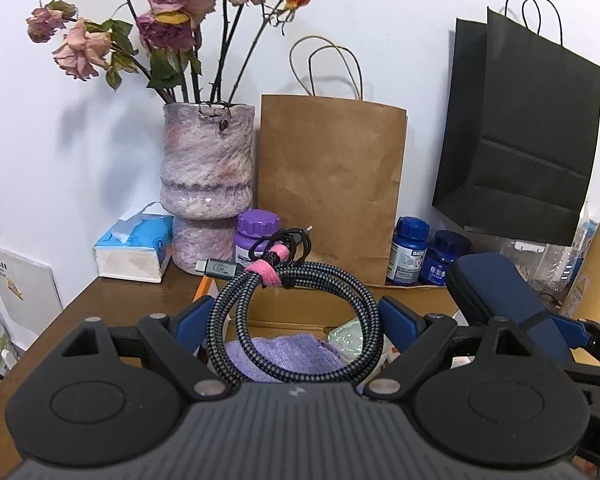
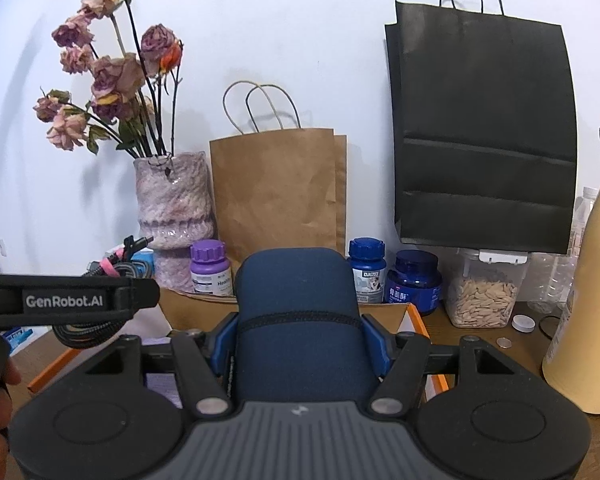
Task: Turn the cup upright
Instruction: 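Carry the braided cable and navy case over the red box with both tools, then lower the cable and case into the box and open both tools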
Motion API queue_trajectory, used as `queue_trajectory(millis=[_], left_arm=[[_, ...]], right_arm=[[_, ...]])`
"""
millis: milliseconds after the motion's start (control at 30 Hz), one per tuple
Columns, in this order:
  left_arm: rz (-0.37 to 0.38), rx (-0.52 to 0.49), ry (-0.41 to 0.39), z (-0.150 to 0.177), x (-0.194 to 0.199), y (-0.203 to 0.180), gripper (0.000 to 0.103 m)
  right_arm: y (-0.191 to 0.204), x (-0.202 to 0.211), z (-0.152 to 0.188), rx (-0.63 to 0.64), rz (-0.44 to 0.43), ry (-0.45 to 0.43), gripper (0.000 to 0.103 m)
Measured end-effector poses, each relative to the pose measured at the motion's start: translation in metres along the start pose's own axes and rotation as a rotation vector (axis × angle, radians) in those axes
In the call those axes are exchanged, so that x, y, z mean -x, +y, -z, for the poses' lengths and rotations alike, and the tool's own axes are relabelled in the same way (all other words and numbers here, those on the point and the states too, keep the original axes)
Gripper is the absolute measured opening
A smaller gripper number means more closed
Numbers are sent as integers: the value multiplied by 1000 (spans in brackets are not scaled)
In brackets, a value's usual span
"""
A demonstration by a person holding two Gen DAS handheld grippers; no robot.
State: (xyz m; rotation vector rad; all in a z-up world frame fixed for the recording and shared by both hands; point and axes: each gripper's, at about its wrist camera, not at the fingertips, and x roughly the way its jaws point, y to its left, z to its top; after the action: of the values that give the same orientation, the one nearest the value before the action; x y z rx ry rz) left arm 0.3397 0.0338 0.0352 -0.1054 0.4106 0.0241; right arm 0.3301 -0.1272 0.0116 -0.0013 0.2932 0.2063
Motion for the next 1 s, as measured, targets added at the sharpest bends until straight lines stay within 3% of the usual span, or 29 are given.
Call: queue_trajectory(millis=[433,500,533,567,600,667,1000], left_arm=[[13,-47,45,2,-22,-2,91],[9,-42,41,2,-21,-1,103],[7,-36,36,2,-20,0,103],[4,-32,32,1,-20,1,103],[4,-29,35,1,-20,1,103],[2,-18,40,1,-21,3,103],[-12,-1,37,1,-17,6,103]], right_arm=[[-4,-26,6,19,-1,47,63],[-6,-28,7,14,-5,63,66],[-6,-30,8,13,-4,72,66],[-6,-30,9,13,0,74,71],[-7,-30,9,13,2,73,85],[-7,-29,8,8,11,64,103],[-7,-28,8,4,24,64,103]])
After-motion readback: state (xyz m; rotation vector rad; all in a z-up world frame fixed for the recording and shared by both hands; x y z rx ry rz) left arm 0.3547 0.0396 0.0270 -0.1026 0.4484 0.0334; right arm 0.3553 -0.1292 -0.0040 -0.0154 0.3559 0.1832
